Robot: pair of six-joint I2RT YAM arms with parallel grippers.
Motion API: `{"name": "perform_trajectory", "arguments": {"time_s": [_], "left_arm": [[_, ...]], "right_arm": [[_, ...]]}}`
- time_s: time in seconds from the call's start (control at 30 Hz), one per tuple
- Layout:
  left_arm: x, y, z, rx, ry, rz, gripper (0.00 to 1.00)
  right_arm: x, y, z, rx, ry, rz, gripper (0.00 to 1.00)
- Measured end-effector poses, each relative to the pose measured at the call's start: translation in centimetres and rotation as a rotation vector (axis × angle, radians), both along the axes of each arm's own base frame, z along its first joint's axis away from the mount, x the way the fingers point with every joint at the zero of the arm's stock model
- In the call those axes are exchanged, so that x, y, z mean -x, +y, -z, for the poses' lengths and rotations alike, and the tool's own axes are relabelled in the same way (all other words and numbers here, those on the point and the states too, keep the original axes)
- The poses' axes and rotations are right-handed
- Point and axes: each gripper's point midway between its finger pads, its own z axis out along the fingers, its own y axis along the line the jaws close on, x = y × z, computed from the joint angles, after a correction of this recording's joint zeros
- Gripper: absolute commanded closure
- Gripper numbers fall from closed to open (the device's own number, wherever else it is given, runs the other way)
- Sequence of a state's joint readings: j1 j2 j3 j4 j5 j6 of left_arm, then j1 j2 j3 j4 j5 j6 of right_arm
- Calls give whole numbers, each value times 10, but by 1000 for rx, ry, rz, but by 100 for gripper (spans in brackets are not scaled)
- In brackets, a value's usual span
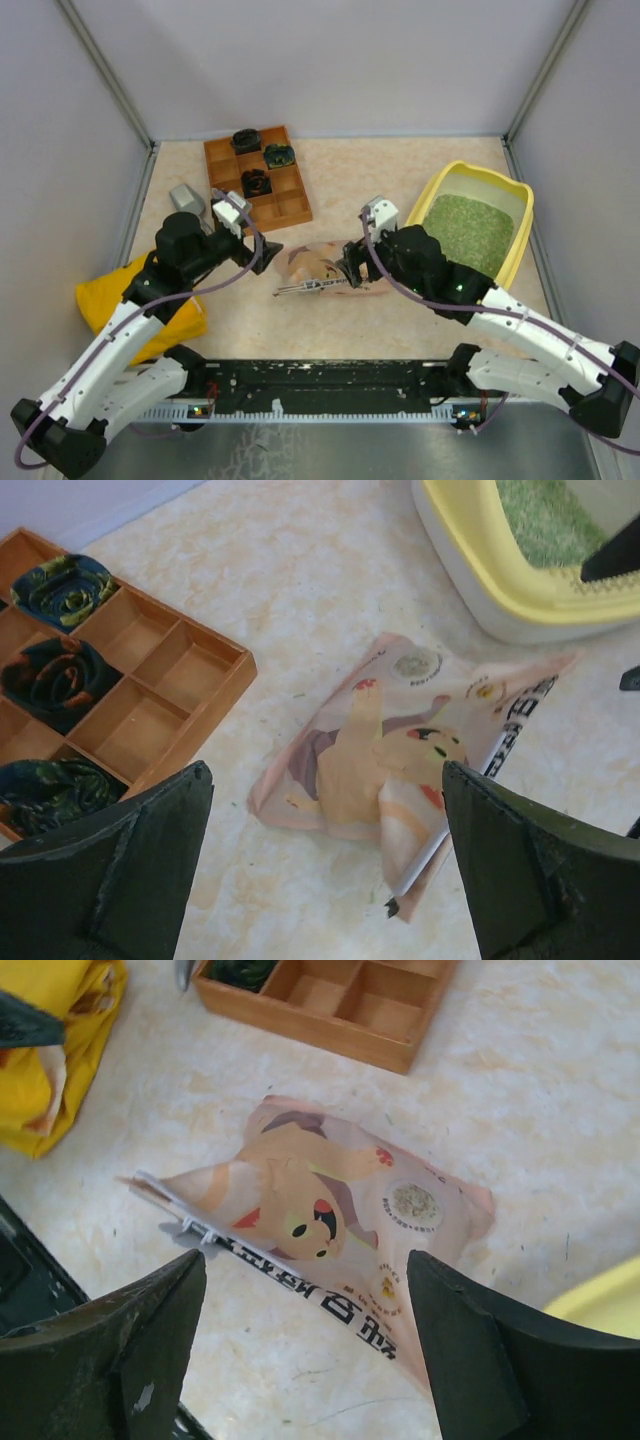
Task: Fill the litter box with clean litter
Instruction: Clamp the cat litter bag at the center of the board, then reset both arms
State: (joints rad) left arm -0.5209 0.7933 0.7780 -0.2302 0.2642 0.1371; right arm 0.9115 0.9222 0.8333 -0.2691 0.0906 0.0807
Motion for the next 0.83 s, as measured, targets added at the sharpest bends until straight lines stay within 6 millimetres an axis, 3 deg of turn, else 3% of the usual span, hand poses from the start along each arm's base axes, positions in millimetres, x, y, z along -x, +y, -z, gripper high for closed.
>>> {"name": "perform_trajectory", "arguments": {"time_s": [0.2,0.33,0.63,0.83], "left_arm": [[-11,4,-14,171,176,-183,0],[-14,10,-23,205,186,-237,0],[-17,28,-70,277,75,-320,0],[-21,34,-80,297,63,-368,0]], "right_arm": [[-5,-38,-7,-130,172,340,19],[-10,-65,-9,-154,201,522,18],[-15,-95,-52,-245,132,660,18],[-7,-109,-75,-344,99,669,18]]}}
